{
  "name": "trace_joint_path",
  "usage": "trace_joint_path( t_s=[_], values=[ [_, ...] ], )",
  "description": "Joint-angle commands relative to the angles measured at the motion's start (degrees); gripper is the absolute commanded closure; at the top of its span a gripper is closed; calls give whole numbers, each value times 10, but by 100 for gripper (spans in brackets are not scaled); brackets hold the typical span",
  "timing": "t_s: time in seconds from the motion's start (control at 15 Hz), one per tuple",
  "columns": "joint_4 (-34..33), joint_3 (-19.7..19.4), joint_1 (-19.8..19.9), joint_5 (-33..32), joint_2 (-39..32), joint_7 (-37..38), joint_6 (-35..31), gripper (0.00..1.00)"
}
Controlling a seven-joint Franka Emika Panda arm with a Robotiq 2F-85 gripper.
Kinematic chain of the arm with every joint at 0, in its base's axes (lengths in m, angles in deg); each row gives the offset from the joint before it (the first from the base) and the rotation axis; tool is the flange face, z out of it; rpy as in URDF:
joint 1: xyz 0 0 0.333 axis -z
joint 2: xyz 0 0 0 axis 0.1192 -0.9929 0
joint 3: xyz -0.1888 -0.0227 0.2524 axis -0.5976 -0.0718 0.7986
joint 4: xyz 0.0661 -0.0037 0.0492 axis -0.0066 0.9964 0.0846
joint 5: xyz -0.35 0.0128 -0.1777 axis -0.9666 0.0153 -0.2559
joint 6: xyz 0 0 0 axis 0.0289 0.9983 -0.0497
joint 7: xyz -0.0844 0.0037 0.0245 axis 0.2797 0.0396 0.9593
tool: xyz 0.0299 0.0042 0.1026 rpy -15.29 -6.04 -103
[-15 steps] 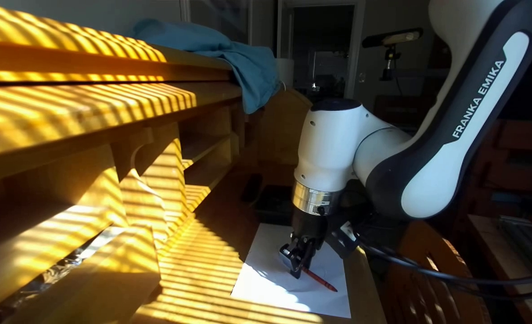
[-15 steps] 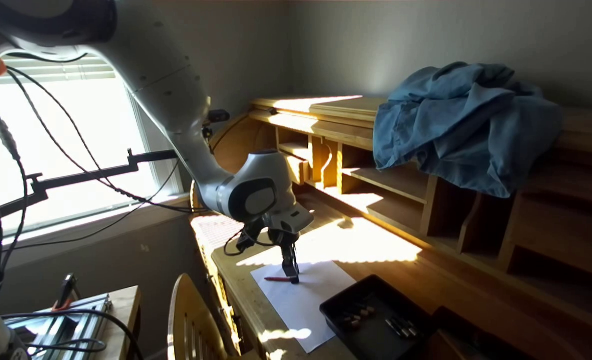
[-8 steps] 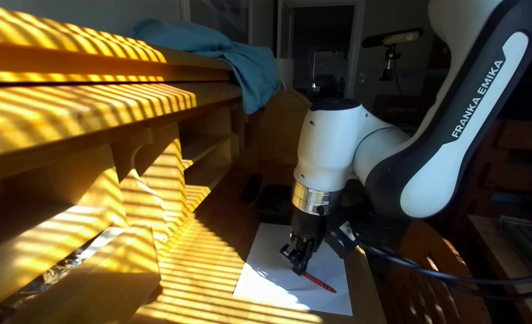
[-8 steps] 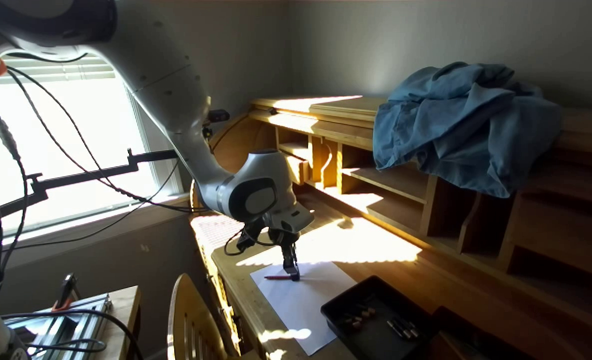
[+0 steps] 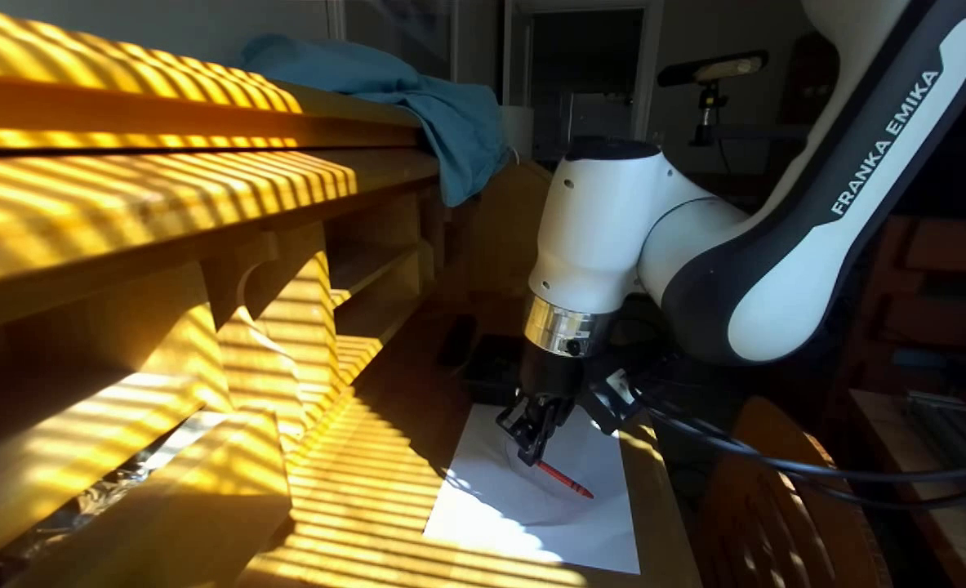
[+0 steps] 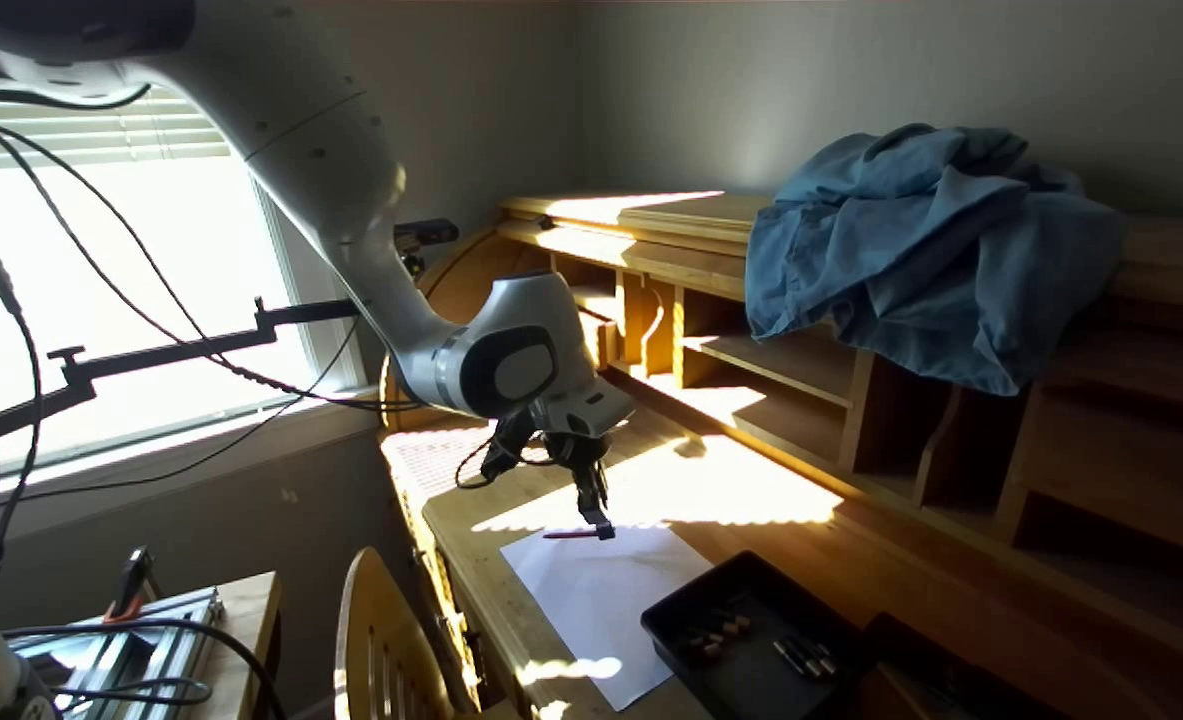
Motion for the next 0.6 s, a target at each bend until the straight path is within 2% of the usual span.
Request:
trace_joint_path(
  t_s=[0.0,0.33,0.53],
  values=[
    [5,-80,-70,-85,18,102,16,98],
    [-3,-149,-135,-179,12,216,12,98],
    [-8,-175,-164,-229,9,273,18,98]
  ],
)
